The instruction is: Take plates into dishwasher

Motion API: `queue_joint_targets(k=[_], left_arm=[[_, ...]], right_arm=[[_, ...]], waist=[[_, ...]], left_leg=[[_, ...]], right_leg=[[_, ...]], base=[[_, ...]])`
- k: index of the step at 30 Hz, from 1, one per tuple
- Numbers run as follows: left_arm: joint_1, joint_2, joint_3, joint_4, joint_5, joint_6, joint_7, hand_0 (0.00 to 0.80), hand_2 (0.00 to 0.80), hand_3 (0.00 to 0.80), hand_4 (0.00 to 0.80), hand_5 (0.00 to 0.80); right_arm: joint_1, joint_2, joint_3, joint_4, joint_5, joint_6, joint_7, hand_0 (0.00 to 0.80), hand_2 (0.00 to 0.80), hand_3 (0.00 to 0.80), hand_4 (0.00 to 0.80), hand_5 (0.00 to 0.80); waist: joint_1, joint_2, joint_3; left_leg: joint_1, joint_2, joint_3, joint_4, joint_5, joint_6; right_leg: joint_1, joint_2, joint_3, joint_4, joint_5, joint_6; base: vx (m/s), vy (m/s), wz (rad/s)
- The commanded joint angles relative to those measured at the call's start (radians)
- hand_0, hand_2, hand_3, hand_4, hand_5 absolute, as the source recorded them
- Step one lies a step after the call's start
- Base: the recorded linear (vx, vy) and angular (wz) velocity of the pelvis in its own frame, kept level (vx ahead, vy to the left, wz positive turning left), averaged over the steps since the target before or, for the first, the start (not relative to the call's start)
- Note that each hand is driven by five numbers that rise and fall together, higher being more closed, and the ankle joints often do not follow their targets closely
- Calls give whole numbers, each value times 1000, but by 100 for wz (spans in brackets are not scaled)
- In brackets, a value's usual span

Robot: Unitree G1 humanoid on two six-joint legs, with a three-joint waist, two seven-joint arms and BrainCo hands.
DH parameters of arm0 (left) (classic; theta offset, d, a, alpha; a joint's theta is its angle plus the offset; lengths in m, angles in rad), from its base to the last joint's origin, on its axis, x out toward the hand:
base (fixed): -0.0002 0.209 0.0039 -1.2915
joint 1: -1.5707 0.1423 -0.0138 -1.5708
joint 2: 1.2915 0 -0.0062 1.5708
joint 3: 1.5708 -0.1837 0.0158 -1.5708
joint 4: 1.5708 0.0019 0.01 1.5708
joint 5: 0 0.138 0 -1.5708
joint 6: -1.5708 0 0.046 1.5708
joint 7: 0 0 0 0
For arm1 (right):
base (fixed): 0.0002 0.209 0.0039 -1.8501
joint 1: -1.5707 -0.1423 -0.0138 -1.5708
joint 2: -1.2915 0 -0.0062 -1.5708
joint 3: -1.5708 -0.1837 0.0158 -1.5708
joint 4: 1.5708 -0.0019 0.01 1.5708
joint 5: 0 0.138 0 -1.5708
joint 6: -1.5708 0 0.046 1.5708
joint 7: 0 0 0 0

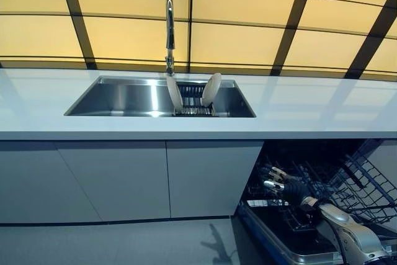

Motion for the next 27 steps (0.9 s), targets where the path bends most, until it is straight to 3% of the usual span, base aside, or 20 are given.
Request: queue_joint_targets(k=[1,2,4,6,7,9,11,12,13,15,17,22,27], left_arm=[[-4,24,50,-34,-51,-60,8,0,0,0,0,0],[4,22,67,-91,-29,-37,3,0,0,0,0,0],[10,24,62,-137,-21,-20,-6,0,0,0,0,0],[24,30,38,-158,-27,-34,-11,0,0,0,0,0],[29,37,32,-161,-21,-47,-15,0,0,0,0,0],[17,40,13,-147,11,-61,0,0,0,0,0,0],[12,39,7,-144,17,-65,7,0,0,0,0,0],[-8,43,-11,-139,31,-51,20,0,0,0,0,0],[-14,47,-17,-131,15,-43,10,0,0,0,0,0],[-26,58,-21,-131,-55,-31,1,0,0,0,0,0],[-33,67,2,-145,-60,-8,-4,0,0,0,0,0],[-37,70,0,-122,-13,-12,-3,0,0,0,0,0],[-57,43,29,22,27,53,153,0,0,0,0,0]], right_arm=[[-30,15,-49,12,-55,-91,-7,0,0,0,0,0],[-20,17,-54,-4,-50,-82,-21,0,0,0,0,0],[-12,21,-63,-15,-57,-73,-38,0,0,0,0,0],[-14,29,-65,-15,-70,-66,-29,0,0,0,0,0],[-27,27,-53,-12,-63,-65,-30,0,0,0,0,0],[-49,7,-30,-7,-44,-73,-47,0,0,0,0,0],[-51,0,-27,-6,-40,-77,-48,0,0,0,0,0],[-50,-30,-26,-4,-17,-85,-15,0,0,0,0,0],[-40,-34,-34,-2,-6,-82,-3,0,0,0,0,0],[13,-23,-62,-18,-18,-80,42,0,0,0,0,0],[42,1,-94,6,-16,-94,55,0,0,0,0,0],[17,20,-88,41,-2,-110,39,0,0,0,0,0],[-56,76,-24,81,-60,-107,-34,0,0,0,0,0]], waist=[[39,-75,-25],[68,-85,2],[89,-81,16],[117,-60,34],[132,-40,38],[159,-35,50],[163,-37,49],[156,-40,24],[146,-39,13],[131,-45,-10],[146,-53,-39],[156,-61,-56],[159,-58,-83]], left_leg=[[-206,-11,79,678,181,22],[-352,-24,90,809,211,17],[-409,-20,108,766,207,15],[-367,1,119,525,204,11],[-351,33,124,307,244,2],[-353,43,135,55,292,-10],[-360,40,133,36,291,-11],[-360,26,157,24,246,0],[-355,25,177,39,236,3],[-336,10,179,78,207,19],[-281,8,175,30,195,34],[-272,11,174,6,195,36],[-256,16,181,-11,180,41]], right_leg=[[-34,-64,25,122,-36,18],[16,-65,32,127,-48,-1],[54,-59,38,125,-58,-1],[110,-41,52,111,-76,20],[142,-17,62,98,-90,25],[219,-8,92,80,-125,30],[233,-9,100,77,-132,32],[270,-25,134,77,-175,54],[274,-34,131,82,-184,64],[263,-71,103,88,-176,94],[230,-107,29,72,-139,118],[216,-125,-5,43,-112,132],[203,-154,-21,13,-79,152]], base=[[236,-187,10],[195,-115,0],[230,42,-31],[363,195,-35],[412,247,-36],[400,239,-44],[189,188,-19],[218,285,-22],[321,372,-44],[284,213,-43],[251,72,-37],[55,-11,-14],[68,33,-25]])
